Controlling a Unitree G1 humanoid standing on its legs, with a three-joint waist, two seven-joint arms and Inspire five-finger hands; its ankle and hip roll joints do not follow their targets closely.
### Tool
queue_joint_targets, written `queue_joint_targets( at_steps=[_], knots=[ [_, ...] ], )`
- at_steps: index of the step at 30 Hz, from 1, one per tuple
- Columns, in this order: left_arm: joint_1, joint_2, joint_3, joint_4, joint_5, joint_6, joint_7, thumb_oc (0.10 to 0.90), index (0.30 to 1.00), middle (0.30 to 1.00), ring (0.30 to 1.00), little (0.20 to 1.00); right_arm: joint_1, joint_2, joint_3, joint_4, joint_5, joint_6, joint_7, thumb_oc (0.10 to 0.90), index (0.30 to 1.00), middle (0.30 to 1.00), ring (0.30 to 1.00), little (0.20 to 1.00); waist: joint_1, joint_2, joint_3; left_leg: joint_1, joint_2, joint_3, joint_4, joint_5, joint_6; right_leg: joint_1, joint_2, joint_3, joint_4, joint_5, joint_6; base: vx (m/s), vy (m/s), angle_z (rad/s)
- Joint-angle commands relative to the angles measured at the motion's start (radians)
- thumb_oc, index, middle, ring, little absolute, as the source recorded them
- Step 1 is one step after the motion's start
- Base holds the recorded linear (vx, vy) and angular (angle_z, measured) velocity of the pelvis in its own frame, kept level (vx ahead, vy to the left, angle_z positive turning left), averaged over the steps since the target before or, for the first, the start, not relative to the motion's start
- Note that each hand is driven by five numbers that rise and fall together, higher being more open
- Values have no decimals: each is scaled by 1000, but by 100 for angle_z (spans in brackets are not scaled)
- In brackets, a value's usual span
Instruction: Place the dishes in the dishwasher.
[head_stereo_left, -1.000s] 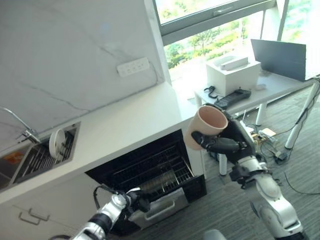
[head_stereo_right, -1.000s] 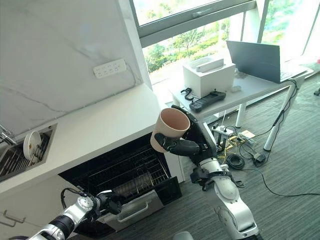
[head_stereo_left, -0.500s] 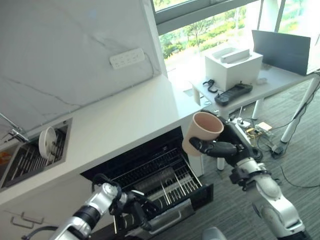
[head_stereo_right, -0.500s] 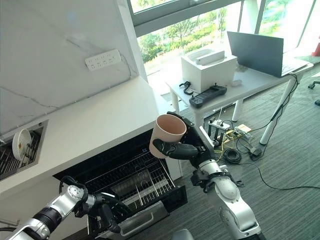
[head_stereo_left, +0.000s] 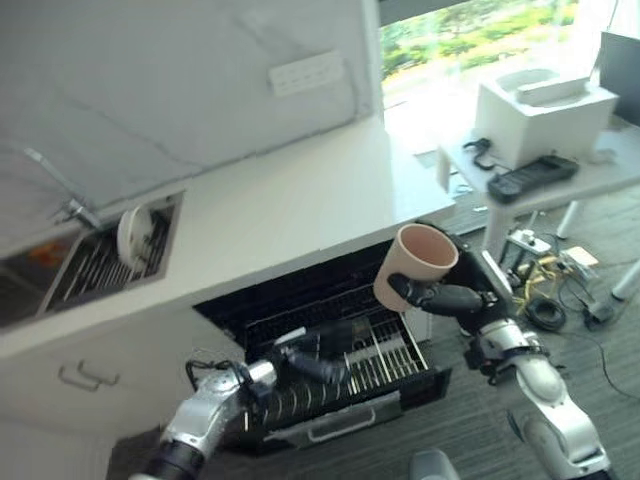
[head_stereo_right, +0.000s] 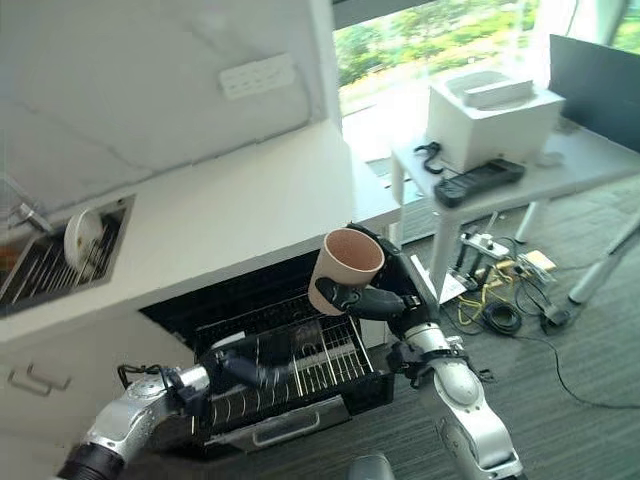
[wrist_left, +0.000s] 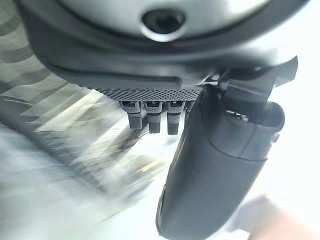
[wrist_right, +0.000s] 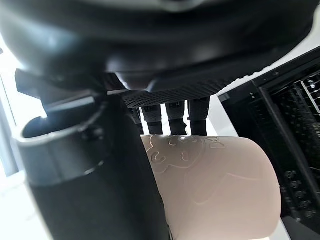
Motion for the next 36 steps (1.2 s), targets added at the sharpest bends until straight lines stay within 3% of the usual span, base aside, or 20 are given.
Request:
queue_joint_targets(
  at_steps=[1, 7, 11, 15, 17, 22, 25, 30, 36],
  knots=[
    [-46, 54, 51, -71, -69, -216, 154, 800, 900, 900, 900, 900, -109, 51, -50, -115, -34, -152, -32, 400, 300, 300, 300, 300, 18, -72, -57, -82, 25, -53, 173, -146, 45, 118, -35, -41, -198, 67, 73, 15, -101, 44],
    [-9, 20, 56, -191, -14, -233, 269, 800, 900, 900, 900, 900, -107, 45, -71, -111, -50, -118, -93, 400, 300, 300, 300, 300, 55, -105, -29, -101, 35, -82, 173, -129, 37, 128, -38, -70, -198, 67, 66, 57, -45, 33],
    [-77, 54, 31, -246, -35, -212, 317, 800, 900, 900, 900, 900, -166, 46, -53, -68, -95, -170, -170, 400, 300, 300, 300, 300, 87, -137, 66, -218, 57, -112, 173, -83, 29, 35, -29, -66, -198, 99, 70, -288, -126, 15],
    [-144, 97, -6, -268, -9, -191, 359, 800, 900, 900, 900, 900, -235, 37, -34, -74, -164, -174, -224, 400, 300, 300, 300, 300, 82, -151, 160, -306, 70, -125, 173, -55, 24, -45, -8, -52, -198, 120, 65, -295, -62, 21],
    [-170, 111, -16, -266, -18, -183, 379, 800, 900, 900, 900, 900, -269, 22, -31, -48, -169, -173, -247, 400, 300, 300, 300, 300, 83, -152, 198, -355, 65, -134, 173, -44, 21, -86, -12, -58, -198, 127, 64, -229, -11, 5],
    [-167, 111, -20, -263, -54, -167, 331, 800, 900, 900, 900, 900, -259, 15, -26, 32, -130, -189, -263, 400, 300, 300, 300, 300, 91, -148, 217, -361, 68, -130, 173, -39, 11, -88, -33, -81, -198, 129, 73, -40, -26, 3],
    [-154, 118, -20, -285, -43, -131, 320, 800, 900, 900, 900, 900, -253, -17, -39, 81, -156, -193, -273, 400, 300, 300, 300, 300, 100, -128, 214, -347, 64, -130, 173, -36, 6, -70, -46, -93, -198, 126, 74, 18, 4, 2],
    [-173, 137, -26, -249, 7, -90, 362, 800, 900, 900, 900, 900, -330, -65, -27, 170, -183, -116, -280, 400, 300, 300, 300, 300, 108, -116, 207, -333, 59, -132, 173, -39, 3, -57, -54, -94, -198, 121, 75, 23, 5, 6],
    [-227, 214, -60, -207, 185, -25, 347, 800, 900, 900, 900, 900, -451, -107, 41, 337, -162, -3, -260, 400, 300, 300, 300, 300, 126, -110, 217, -327, 58, -134, 173, -41, 0, -51, -62, -106, -198, 117, 77, -14, -5, 0]
  ],
)
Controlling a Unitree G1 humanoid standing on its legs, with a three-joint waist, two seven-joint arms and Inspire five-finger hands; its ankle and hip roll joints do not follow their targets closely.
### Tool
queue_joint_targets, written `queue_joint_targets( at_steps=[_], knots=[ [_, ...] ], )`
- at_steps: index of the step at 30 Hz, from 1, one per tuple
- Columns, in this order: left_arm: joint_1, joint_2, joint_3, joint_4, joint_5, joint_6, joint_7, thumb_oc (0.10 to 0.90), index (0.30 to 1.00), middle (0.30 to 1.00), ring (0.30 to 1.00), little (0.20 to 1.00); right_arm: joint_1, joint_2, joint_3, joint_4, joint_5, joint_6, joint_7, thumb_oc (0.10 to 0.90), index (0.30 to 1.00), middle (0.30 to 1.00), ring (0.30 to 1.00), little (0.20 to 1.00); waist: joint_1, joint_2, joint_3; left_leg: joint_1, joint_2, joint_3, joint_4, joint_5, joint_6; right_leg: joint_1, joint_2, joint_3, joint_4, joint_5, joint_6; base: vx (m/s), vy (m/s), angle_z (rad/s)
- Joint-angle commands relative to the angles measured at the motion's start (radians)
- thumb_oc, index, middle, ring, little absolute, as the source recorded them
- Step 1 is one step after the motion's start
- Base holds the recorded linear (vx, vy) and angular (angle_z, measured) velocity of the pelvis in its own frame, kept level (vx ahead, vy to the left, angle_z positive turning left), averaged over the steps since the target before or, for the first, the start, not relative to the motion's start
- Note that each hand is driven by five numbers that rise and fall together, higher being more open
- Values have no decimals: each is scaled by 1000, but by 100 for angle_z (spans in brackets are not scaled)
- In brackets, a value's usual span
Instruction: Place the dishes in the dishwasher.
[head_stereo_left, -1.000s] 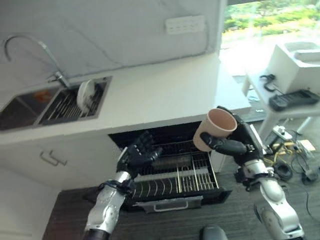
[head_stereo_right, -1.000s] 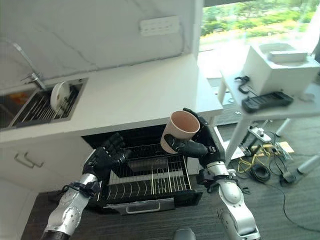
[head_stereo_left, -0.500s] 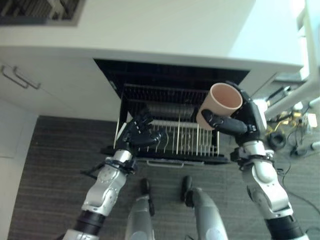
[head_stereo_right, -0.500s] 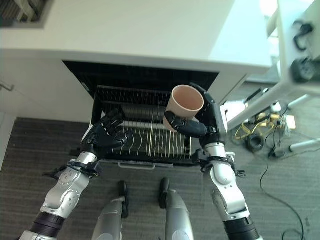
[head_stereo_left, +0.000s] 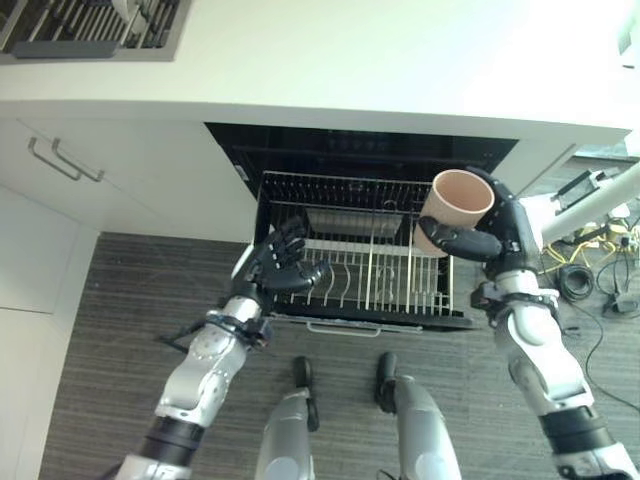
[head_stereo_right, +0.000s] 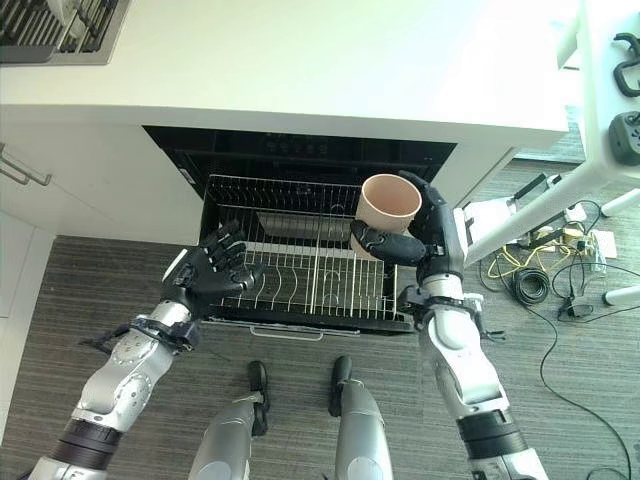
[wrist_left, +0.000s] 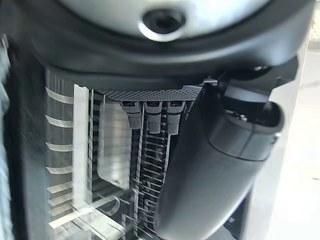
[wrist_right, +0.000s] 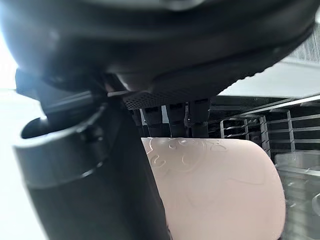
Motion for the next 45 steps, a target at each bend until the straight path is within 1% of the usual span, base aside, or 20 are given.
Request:
queue_joint_targets(
  at_steps=[1, 3, 7, 12, 13, 15, 18, 20, 22, 23, 24, 27, 29, 30, 31, 32, 35, 37, 41, 45],
  knots=[
    [-76, 66, -18, -41, 102, -40, -4, 800, 900, 900, 900, 900, -91, -7, 10, 12, -5, -19, 4, 400, 300, 300, 300, 300, 13, -31, -79, -8, 25, 8, 94, -139, 1, 126, -53, 26, -166, 10, 128, -52, -5, 2],
    [-103, 91, -35, -28, 92, -24, -19, 800, 900, 900, 900, 900, -139, -24, 38, 92, 23, 7, 2, 400, 300, 300, 300, 300, 22, -28, -72, -1, 25, 7, 94, -147, -1, 135, -55, 19, -166, 2, 129, 0, 0, 0],
    [-130, 107, -66, -17, 80, -7, -35, 800, 900, 900, 900, 900, -206, -48, 78, 229, 86, 30, 17, 400, 300, 300, 300, 300, 36, -22, -68, -1, 26, 8, 94, -145, -6, 139, -60, 7, -166, 2, 129, -2, -2, 2],
    [-159, 123, -97, -2, 77, 2, -68, 800, 900, 900, 900, 900, -286, -72, 103, 399, 145, 22, 50, 400, 300, 300, 300, 300, 54, -11, -60, -2, 27, 4, 94, -143, -10, 143, -66, -6, -166, 1, 127, -1, -10, 3],
    [-166, 126, -105, 1, 71, 3, -72, 800, 900, 900, 900, 900, -308, -77, 112, 439, 159, 11, 57, 400, 300, 300, 300, 300, 57, -9, -56, 1, 27, 4, 94, -144, -11, 145, -66, -7, -166, 1, 127, -8, -31, 7],
    [-181, 140, -138, 1, 63, 18, -114, 800, 900, 900, 900, 900, -388, -90, 130, 569, 213, 7, 67, 400, 300, 300, 300, 300, 72, 6, -43, -4, 25, 2, 94, -143, -13, 141, -70, -13, -166, 2, 127, -27, -40, 7],
    [-185, 151, -153, -4, 57, 35, -148, 800, 900, 900, 900, 900, -422, -101, 135, 627, 244, 6, 73, 400, 300, 300, 300, 300, 79, 14, -38, -9, 23, 1, 94, -142, -14, 137, -72, -14, -166, 3, 127, -4, -8, 1],
    [-197, 174, -190, -2, 62, 61, -199, 800, 900, 900, 900, 900, -476, -116, 141, 711, 285, 0, 75, 400, 300, 300, 300, 300, 85, 28, -29, -15, 19, -1, 94, -141, -15, 131, -75, -16, -166, 5, 127, -9, -24, 6],
    [-228, 205, -262, 5, 47, 96, -244, 800, 900, 900, 900, 900, -561, -130, 146, 829, 314, 4, 93, 400, 300, 300, 300, 300, 88, 51, -17, -21, 12, -6, 94, -140, -16, 122, -78, -14, -166, 9, 127, -1, 8, 7],
    [-234, 212, -275, 7, 39, 104, -250, 800, 900, 900, 900, 900, -574, -135, 145, 853, 322, 3, 101, 400, 300, 300, 300, 300, 88, 56, -15, -23, 11, -7, 94, -140, -16, 120, -79, -13, -166, 9, 128, 2, 29, 4],
    [-247, 227, -302, 14, 20, 123, -266, 800, 900, 900, 900, 900, -608, -141, 147, 907, 309, 5, 127, 400, 300, 300, 300, 300, 90, 67, -13, -28, 7, -9, 94, -141, -15, 115, -81, -13, -166, 9, 128, 0, 0, 0],
    [-264, 245, -336, 20, 23, 151, -301, 800, 900, 900, 900, 900, -648, -146, 171, 948, 276, 3, 144, 400, 300, 300, 300, 300, 89, 80, -7, -33, 3, -11, 94, -141, -16, 107, -83, -13, -166, 10, 128, 0, 0, 0],
    [-268, 255, -350, 20, 31, 149, -303, 800, 900, 900, 900, 900, -666, -149, 184, 953, 273, 5, 151, 400, 300, 300, 300, 300, 89, 85, -6, -36, 2, -11, 94, -141, -17, 102, -84, -12, -166, 11, 127, -4, 17, 1],
    [-271, 265, -356, 18, 17, 151, -296, 800, 900, 900, 900, 900, -681, -149, 196, 955, 279, 9, 159, 497, 446, 446, 446, 446, 87, 90, -4, -38, 1, -11, 94, -142, -18, 98, -85, -10, -166, 12, 127, -4, 45, 2],
    [-271, 268, -356, 18, 7, 152, -292, 800, 900, 900, 900, 900, -687, -149, 201, 955, 294, 7, 164, 725, 787, 787, 787, 787, 85, 93, -3, -38, 0, -12, 94, -142, -18, 96, -86, -9, -166, 12, 127, 7, 57, 3],
    [-268, 270, -357, 18, 0, 147, -286, 800, 900, 900, 900, 900, -687, -150, 201, 953, 300, 0, 164, 800, 900, 900, 900, 900, 83, 96, -3, -37, -1, -12, 94, -143, -18, 97, -85, -9, -166, 11, 126, 24, 54, 1],
    [-260, 275, -355, 21, -25, 134, -266, 800, 900, 900, 900, 900, -689, -151, 199, 940, 275, -10, 157, 800, 900, 900, 900, 900, 79, 100, -2, -34, -3, -12, 94, -145, -18, 97, -85, -5, -166, 11, 125, 22, 40, -2],
    [-249, 272, -344, 12, -28, 127, -256, 800, 900, 900, 900, 900, -688, -157, 206, 914, 244, -14, 134, 800, 900, 900, 900, 900, 75, 101, -1, -33, -3, -11, 94, -147, -18, 94, -85, -5, -166, 13, 124, 8, 33, -1],
    [-238, 267, -334, 6, -42, 112, -240, 800, 900, 900, 900, 900, -687, -167, 202, 875, 249, -15, 112, 800, 900, 900, 900, 900, 70, 101, 1, -28, -3, -11, 94, -149, -18, 96, -84, -3, -166, 14, 124, 4, 16, 1],
    [-215, 256, -317, -7, -45, 104, -227, 800, 900, 900, 900, 900, -672, -174, 207, 818, 203, 21, 99, 800, 900, 900, 900, 900, 66, 93, -1, -20, -4, -9, 94, -154, -15, 100, -83, -2, -166, 16, 125, 0, 0, 0]
  ],
)
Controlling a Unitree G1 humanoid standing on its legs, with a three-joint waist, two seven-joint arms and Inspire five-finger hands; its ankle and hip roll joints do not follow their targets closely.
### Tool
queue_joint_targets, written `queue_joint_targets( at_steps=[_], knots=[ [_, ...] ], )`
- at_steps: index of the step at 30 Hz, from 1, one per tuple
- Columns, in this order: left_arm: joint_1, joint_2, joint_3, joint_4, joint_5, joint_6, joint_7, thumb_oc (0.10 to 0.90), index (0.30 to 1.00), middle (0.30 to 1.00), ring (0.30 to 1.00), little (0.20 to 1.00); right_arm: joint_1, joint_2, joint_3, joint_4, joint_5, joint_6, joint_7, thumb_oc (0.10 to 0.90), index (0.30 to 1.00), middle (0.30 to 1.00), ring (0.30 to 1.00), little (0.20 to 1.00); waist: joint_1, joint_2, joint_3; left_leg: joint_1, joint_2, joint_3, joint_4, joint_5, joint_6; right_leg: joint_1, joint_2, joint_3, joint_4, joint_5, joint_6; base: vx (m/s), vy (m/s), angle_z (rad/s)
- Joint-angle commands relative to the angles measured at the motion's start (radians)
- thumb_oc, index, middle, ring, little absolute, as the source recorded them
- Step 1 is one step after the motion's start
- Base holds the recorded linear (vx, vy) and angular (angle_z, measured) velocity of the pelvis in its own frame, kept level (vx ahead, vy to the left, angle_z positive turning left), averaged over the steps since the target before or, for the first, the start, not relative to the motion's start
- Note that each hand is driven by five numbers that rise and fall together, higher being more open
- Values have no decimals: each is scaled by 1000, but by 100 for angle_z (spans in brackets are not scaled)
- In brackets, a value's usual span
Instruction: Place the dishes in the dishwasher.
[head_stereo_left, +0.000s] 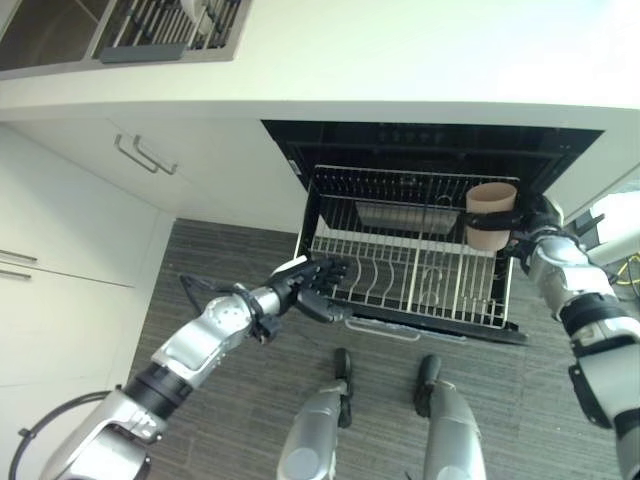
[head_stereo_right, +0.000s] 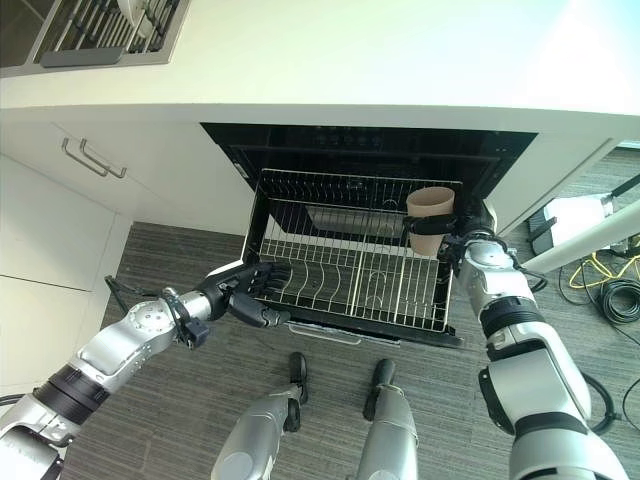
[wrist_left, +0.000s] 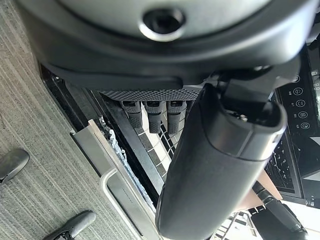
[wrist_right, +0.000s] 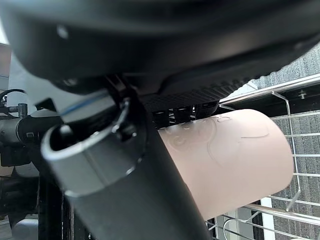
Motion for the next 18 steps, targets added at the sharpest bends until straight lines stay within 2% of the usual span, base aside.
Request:
queue_joint_targets(
  at_steps=[1, 2, 6, 15, 18],
  knots=[
    [62, 36, 45, -90, -27, -46, 12, 800, 900, 900, 900, 900, -71, -56, 10, -120, -71, -18, -37, 800, 900, 900, 900, 900, -16, -52, -1, -5, 33, 9, 145, -193, -11, 125, -48, 24, -173, 23, 122, 1, -12, -3],
    [76, 33, 56, -98, -22, -49, 17, 800, 900, 900, 900, 900, -59, -68, 14, -151, -75, 7, -43, 800, 900, 900, 900, 900, -18, -58, 0, -3, 35, 10, 145, -193, -11, 127, -46, 25, -173, 24, 122, 0, 0, 0],
    [102, 20, 75, -108, -3, -56, 35, 800, 900, 900, 900, 900, -36, -91, -7, -253, -100, 22, -68, 800, 900, 900, 900, 900, -28, -71, 0, 6, 40, 15, 145, -195, -8, 132, -41, 31, -173, 24, 122, 0, 0, 0],
    [163, -6, 108, -116, 22, -76, 67, 800, 900, 900, 900, 900, 30, -114, -83, -474, -157, 26, -151, 800, 900, 900, 900, 900, -46, -91, -18, 18, 46, 27, 145, -204, -3, 137, -31, 44, -173, 23, 125, 0, 0, 0],
    [164, -15, 115, -114, 27, -71, 74, 800, 900, 900, 900, 900, 57, -107, -89, -504, -121, 62, -120, 800, 900, 900, 900, 900, -49, -99, -24, 21, 49, 31, 145, -205, -2, 138, -31, 44, -173, 23, 127, 0, 0, 0]
  ],
)
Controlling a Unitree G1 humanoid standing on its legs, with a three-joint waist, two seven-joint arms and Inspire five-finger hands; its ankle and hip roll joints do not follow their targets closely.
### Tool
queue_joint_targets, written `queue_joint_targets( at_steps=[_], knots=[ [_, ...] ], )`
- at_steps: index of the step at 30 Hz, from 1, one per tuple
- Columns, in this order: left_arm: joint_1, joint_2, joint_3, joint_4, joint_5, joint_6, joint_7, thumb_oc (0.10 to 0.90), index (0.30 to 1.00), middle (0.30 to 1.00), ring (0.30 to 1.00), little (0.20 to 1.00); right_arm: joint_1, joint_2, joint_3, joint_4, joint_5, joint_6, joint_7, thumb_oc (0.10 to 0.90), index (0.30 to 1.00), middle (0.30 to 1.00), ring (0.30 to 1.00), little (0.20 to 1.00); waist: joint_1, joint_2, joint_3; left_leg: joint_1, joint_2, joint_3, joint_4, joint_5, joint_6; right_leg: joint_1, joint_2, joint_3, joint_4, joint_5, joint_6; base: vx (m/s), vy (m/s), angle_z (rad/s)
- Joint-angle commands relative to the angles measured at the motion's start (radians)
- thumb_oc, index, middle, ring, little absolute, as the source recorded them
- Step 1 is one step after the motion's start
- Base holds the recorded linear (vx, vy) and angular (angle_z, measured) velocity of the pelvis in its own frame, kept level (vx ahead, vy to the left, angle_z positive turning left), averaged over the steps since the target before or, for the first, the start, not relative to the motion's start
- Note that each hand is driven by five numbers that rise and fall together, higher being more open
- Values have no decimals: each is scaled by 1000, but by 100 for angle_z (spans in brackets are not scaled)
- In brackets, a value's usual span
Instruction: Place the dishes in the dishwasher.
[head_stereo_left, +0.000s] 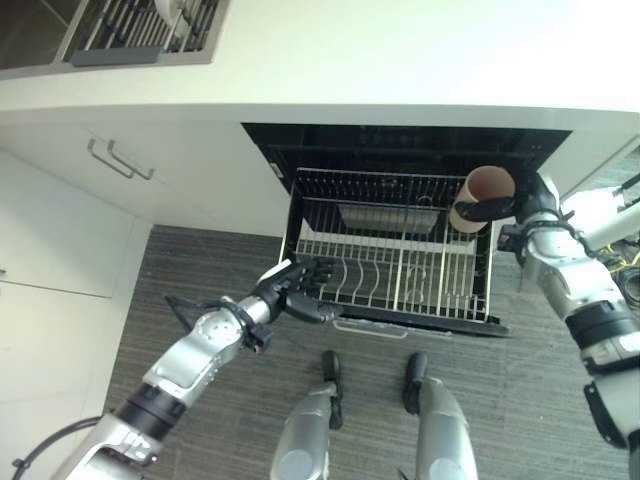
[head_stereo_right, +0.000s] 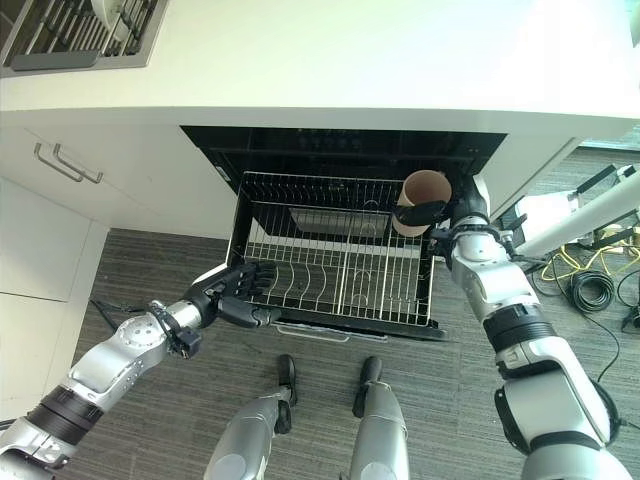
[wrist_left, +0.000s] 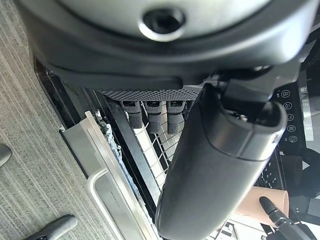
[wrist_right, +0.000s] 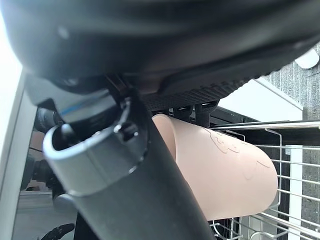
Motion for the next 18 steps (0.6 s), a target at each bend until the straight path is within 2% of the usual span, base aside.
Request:
queue_joint_targets(
  at_steps=[1, 5, 8, 12, 16, 18],
  knots=[
    [51, 6, 27, -81, 18, -33, 5, 800, 900, 900, 900, 900, -46, -41, -67, -104, -11, -49, -2, 800, 900, 900, 900, 900, -3, -59, -49, -3, 48, 26, 148, -203, -5, 112, -36, 37, -162, 18, 122, 0, 0, 0],
    [86, -5, 47, -87, 40, -42, 8, 800, 900, 900, 900, 900, 35, -32, -112, -205, -34, -54, -12, 800, 900, 900, 900, 900, -13, -70, -61, 9, 51, 33, 148, -207, -2, 125, -31, 41, -162, 15, 122, 4, -2, -1],
    [88, -15, 54, -82, 47, -38, 10, 800, 900, 900, 900, 900, 66, -28, -126, -233, -41, -34, -17, 800, 900, 900, 900, 900, -16, -77, -68, 14, 51, 37, 148, -209, -1, 130, -30, 40, -162, 14, 123, 13, -10, -4],
    [86, -12, 63, -84, 48, -27, -3, 800, 900, 900, 900, 900, 82, -24, -107, -181, -59, 27, 24, 800, 900, 900, 900, 900, -9, -83, -67, 22, 55, 42, 148, -207, 1, 139, -31, 39, -162, 15, 124, -4, -18, -1],
    [85, -4, 69, -86, 46, -20, -18, 800, 900, 900, 900, 900, 73, -52, -75, -118, -114, 47, 69, 800, 900, 900, 900, 900, -3, -90, -68, 30, 58, 46, 148, -208, 1, 150, -32, 30, -162, 16, 125, -4, -26, -1],
    [88, -2, 70, -88, 44, -18, -22, 800, 900, 900, 900, 900, 71, -67, -67, -106, -206, 64, 93, 800, 900, 900, 900, 900, 0, -93, -71, 32, 57, 46, 148, -208, 0, 153, -31, 29, -162, 14, 126, 0, 0, 0]
  ],
)
